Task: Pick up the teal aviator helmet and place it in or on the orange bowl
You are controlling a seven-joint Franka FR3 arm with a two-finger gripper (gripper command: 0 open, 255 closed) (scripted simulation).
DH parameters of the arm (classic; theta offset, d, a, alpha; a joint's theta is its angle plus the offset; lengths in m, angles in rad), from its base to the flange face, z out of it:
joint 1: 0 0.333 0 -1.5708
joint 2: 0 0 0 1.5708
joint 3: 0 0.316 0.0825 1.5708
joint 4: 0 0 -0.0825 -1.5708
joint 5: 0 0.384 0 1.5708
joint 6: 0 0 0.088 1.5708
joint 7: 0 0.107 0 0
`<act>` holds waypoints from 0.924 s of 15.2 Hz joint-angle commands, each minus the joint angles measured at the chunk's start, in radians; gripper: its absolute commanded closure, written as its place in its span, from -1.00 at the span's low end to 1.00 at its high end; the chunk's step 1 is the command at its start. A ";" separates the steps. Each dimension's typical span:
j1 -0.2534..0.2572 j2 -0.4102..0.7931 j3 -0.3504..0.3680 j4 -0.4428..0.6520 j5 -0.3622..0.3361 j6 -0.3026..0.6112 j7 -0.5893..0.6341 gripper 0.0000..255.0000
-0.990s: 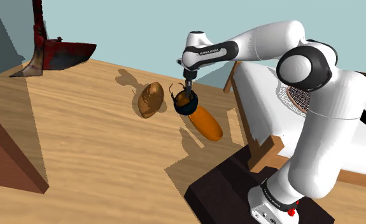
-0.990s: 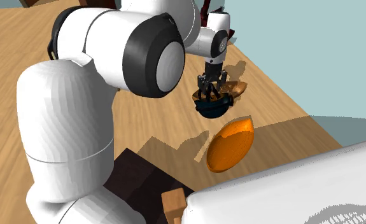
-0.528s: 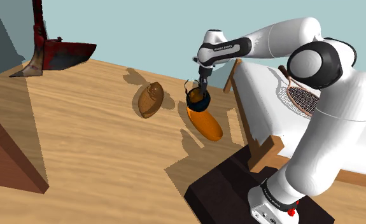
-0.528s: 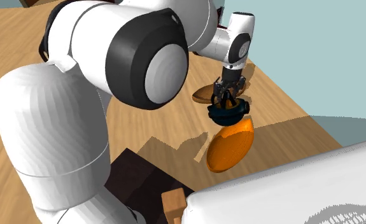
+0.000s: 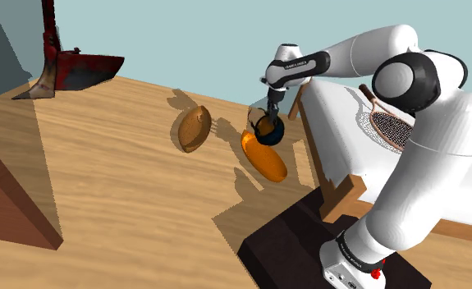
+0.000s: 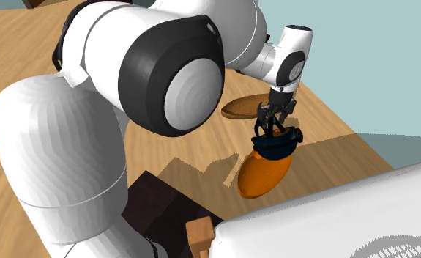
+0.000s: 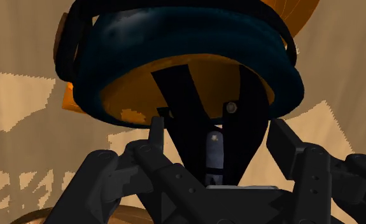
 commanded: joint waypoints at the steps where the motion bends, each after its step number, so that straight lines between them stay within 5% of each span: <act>1: -0.001 0.012 0.000 -0.008 0.001 0.024 -0.001 1.00; 14: -0.006 0.108 0.005 -0.055 0.010 0.167 0.001 1.00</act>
